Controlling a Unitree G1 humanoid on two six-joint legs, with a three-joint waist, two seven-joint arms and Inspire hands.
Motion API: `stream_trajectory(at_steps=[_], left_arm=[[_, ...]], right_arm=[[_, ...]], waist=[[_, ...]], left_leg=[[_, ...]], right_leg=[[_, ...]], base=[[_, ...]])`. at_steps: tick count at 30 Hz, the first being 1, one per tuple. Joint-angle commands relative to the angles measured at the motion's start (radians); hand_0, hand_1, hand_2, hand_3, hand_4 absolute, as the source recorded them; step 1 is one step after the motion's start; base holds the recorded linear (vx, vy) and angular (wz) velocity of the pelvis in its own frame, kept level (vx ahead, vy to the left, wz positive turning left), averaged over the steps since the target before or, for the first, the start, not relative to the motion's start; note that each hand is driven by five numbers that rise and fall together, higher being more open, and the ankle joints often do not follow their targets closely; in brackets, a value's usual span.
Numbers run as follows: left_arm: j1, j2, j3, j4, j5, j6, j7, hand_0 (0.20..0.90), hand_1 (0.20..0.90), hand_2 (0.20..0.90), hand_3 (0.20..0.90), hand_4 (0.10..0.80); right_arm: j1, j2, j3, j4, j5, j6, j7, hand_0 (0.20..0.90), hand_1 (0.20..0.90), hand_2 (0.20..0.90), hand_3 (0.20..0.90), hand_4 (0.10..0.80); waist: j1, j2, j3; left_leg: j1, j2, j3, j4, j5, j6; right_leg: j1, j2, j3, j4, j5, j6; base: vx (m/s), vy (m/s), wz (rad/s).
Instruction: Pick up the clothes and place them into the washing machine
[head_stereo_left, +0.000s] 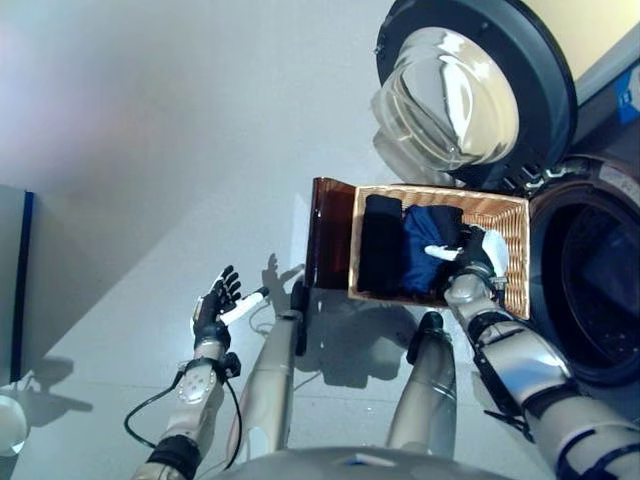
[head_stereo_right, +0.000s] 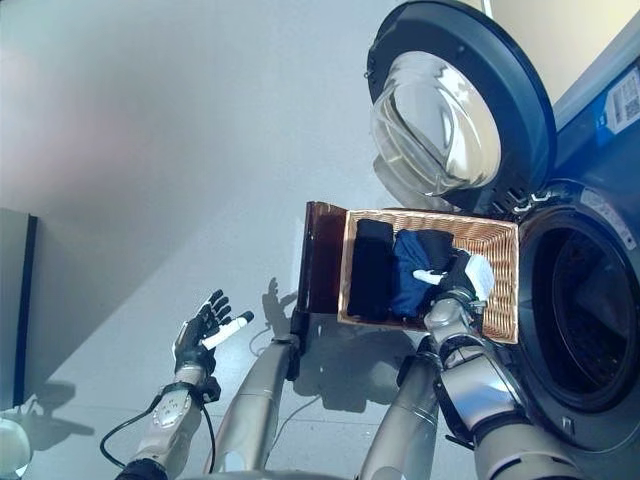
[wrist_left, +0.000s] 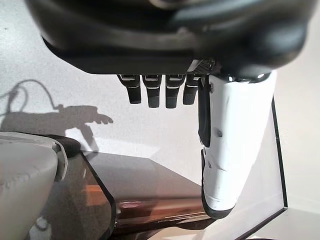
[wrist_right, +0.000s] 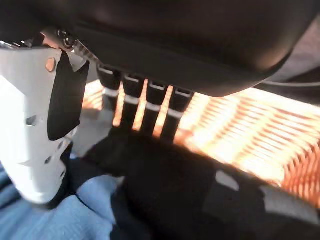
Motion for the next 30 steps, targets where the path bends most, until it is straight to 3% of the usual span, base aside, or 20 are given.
stream_trajectory(at_steps=[1,16,30], left_arm=[[0.023,0.071,0.058,-0.096,0.015,-0.057,0.000,0.900,0.900,0.900,0.900,0.800],[0.019,0.075,0.057,-0.081,0.025,-0.055,0.004,0.900,0.900,0.900,0.900,0.800],[-0.002,0.070,0.053,-0.015,0.000,-0.071,0.013,0.900,0.900,0.900,0.900,0.800]], right_arm=[[-0.007,-0.005,0.006,0.012,0.010,-0.014,0.018,0.200,0.200,0.200,0.200,0.300],[0.035,-0.027,-0.027,-0.001,0.023,-0.016,0.021,0.200,0.200,0.200,0.200,0.300],[0.133,-0.040,-0.085,-0.163,0.089,-0.073,0.037,0.200,0.200,0.200,0.200,0.300]], waist=[[0.024,0.022,-0.022],[0.014,0.011,-0.032],[-0.026,-0.007,-0.028]], left_leg=[[0.032,-0.004,0.002,0.110,-0.135,-0.004],[0.056,0.001,0.011,0.071,-0.123,-0.002],[0.237,0.010,0.035,-0.204,-0.020,-0.029]], right_leg=[[0.009,-0.004,0.060,-0.075,0.146,-0.032],[0.029,-0.005,0.058,-0.118,0.171,-0.025],[0.203,0.003,0.000,-0.384,0.278,-0.001]], base=[[0.000,0.000,0.00],[0.000,0.000,0.00],[0.023,-0.017,-0.03]])
